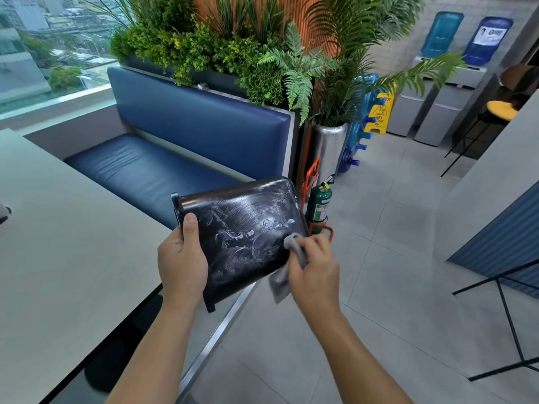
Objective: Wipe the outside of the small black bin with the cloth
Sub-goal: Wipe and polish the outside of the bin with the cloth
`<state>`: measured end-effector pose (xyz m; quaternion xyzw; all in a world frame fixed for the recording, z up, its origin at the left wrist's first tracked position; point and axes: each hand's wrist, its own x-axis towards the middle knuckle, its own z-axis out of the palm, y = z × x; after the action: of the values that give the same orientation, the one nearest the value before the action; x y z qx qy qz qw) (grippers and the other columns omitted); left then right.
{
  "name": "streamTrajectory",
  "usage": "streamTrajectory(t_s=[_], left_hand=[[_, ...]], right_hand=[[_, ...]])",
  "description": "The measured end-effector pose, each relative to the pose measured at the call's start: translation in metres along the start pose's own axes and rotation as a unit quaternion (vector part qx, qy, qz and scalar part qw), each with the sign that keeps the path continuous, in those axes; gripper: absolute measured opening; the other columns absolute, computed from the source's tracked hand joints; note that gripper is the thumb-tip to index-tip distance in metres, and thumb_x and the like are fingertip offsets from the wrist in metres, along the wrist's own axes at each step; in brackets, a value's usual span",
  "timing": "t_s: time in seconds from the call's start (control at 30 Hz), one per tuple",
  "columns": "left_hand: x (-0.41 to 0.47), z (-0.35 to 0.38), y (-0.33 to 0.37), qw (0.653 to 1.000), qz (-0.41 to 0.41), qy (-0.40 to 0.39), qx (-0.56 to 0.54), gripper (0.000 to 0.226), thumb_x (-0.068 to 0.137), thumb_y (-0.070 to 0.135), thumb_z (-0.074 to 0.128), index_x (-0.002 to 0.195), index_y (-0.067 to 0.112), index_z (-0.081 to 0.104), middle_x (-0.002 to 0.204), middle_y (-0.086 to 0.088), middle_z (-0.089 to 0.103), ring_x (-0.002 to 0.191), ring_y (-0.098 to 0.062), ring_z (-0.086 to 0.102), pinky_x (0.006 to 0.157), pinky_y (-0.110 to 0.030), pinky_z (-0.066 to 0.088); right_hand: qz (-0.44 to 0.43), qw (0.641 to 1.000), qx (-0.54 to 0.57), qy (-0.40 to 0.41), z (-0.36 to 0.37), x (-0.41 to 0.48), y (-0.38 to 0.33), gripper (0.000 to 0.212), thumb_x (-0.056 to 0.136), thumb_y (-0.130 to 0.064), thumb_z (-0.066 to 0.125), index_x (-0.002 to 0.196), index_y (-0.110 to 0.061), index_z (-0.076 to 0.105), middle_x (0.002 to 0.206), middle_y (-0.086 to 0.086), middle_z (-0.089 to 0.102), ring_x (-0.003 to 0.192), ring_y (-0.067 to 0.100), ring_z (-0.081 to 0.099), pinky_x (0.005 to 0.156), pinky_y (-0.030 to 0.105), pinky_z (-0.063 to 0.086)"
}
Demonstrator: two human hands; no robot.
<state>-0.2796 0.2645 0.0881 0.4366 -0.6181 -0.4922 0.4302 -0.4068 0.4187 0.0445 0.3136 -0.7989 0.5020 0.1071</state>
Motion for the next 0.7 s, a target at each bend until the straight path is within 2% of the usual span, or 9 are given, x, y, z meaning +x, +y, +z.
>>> streamTrajectory(t_s=[0.07, 0.13, 0.23, 0.27, 0.33, 0.4, 0.5, 0.6, 0.7], left_hand=[[0.000, 0.002, -0.003, 1.000, -0.001, 0.003, -0.018, 0.055, 0.110, 0.052, 0.049, 0.067, 0.019, 0.057, 0.063, 0.014, 0.046, 0.064, -0.013, 0.041, 0.066, -0.038, 0.037], [0.001, 0.004, -0.005, 1.000, 0.001, 0.003, -0.024, 0.058, 0.108, 0.055, 0.048, 0.079, 0.006, 0.061, 0.073, 0.002, 0.051, 0.069, -0.016, 0.045, 0.070, -0.038, 0.040], [0.002, 0.003, -0.004, 1.000, 0.013, -0.001, -0.021, 0.058, 0.109, 0.054, 0.048, 0.078, 0.006, 0.059, 0.073, -0.001, 0.049, 0.068, -0.016, 0.044, 0.068, -0.038, 0.039], [0.002, 0.001, -0.003, 1.000, 0.016, -0.004, -0.014, 0.057, 0.110, 0.053, 0.048, 0.074, 0.009, 0.057, 0.071, 0.000, 0.048, 0.067, -0.016, 0.043, 0.067, -0.038, 0.038], [0.001, -0.002, -0.001, 1.000, 0.015, -0.005, 0.002, 0.056, 0.112, 0.049, 0.048, 0.068, 0.014, 0.054, 0.067, 0.003, 0.046, 0.065, -0.017, 0.042, 0.064, -0.038, 0.037], [0.000, -0.003, -0.002, 1.000, 0.009, -0.003, 0.008, 0.056, 0.112, 0.048, 0.047, 0.071, 0.011, 0.055, 0.069, 0.000, 0.047, 0.065, -0.017, 0.042, 0.065, -0.038, 0.037], [-0.003, -0.002, -0.002, 1.000, 0.004, -0.006, 0.004, 0.055, 0.112, 0.047, 0.047, 0.076, 0.007, 0.058, 0.072, -0.003, 0.048, 0.067, -0.016, 0.043, 0.066, -0.038, 0.037], [-0.006, 0.001, 0.000, 1.000, 0.017, -0.026, -0.002, 0.053, 0.113, 0.044, 0.048, 0.065, 0.024, 0.060, 0.063, 0.012, 0.048, 0.059, -0.006, 0.041, 0.061, -0.031, 0.038], [-0.005, 0.003, -0.002, 0.999, 0.029, -0.039, 0.002, 0.051, 0.112, 0.047, 0.048, 0.065, 0.031, 0.060, 0.064, 0.011, 0.049, 0.061, -0.007, 0.042, 0.063, -0.034, 0.039]], right_hand=[[0.014, 1.000, -0.010, 0.023, -0.003, 0.019, 0.000, 0.007, 0.098, -0.015, 0.070, 0.102, -0.015, 0.076, 0.095, -0.008, 0.053, 0.082, 0.011, 0.057, 0.075, 0.010, 0.041], [-0.010, 1.000, -0.009, 0.025, 0.000, 0.023, -0.012, 0.007, 0.098, -0.014, 0.070, 0.102, -0.013, 0.075, 0.095, -0.007, 0.054, 0.084, 0.008, 0.053, 0.078, 0.009, 0.039], [-0.051, 0.998, -0.003, -0.021, 0.006, 0.000, -0.020, 0.008, 0.098, -0.013, 0.069, 0.104, -0.014, 0.074, 0.096, -0.007, 0.054, 0.084, 0.013, 0.057, 0.076, 0.017, 0.046], [-0.041, 0.999, 0.006, -0.030, 0.006, -0.006, -0.018, 0.009, 0.098, -0.013, 0.069, 0.106, -0.015, 0.074, 0.097, -0.007, 0.054, 0.084, 0.013, 0.059, 0.075, 0.017, 0.048], [0.010, 1.000, 0.016, -0.012, 0.002, -0.006, -0.008, 0.010, 0.098, -0.011, 0.069, 0.106, -0.016, 0.073, 0.100, -0.008, 0.057, 0.086, 0.007, 0.059, 0.078, 0.009, 0.044], [0.067, 0.998, 0.008, 0.019, -0.005, 0.004, -0.001, 0.007, 0.099, -0.013, 0.067, 0.104, -0.017, 0.069, 0.101, -0.006, 0.059, 0.087, 0.001, 0.056, 0.079, 0.001, 0.037], [0.131, 0.991, 0.006, 0.042, -0.011, 0.023, 0.003, 0.006, 0.102, -0.021, 0.063, 0.102, -0.018, 0.068, 0.100, -0.004, 0.060, 0.088, -0.001, 0.054, 0.075, -0.001, 0.035], [0.172, 0.984, -0.005, 0.052, -0.010, 0.040, 0.009, 0.012, 0.102, -0.024, 0.060, 0.101, -0.017, 0.070, 0.099, 0.000, 0.063, 0.091, 0.015, 0.058, 0.070, 0.010, 0.036], [0.180, 0.982, -0.011, 0.062, -0.008, 0.062, 0.007, 0.016, 0.101, -0.025, 0.060, 0.101, -0.015, 0.072, 0.099, 0.002, 0.064, 0.094, 0.021, 0.060, 0.079, 0.024, 0.037]])
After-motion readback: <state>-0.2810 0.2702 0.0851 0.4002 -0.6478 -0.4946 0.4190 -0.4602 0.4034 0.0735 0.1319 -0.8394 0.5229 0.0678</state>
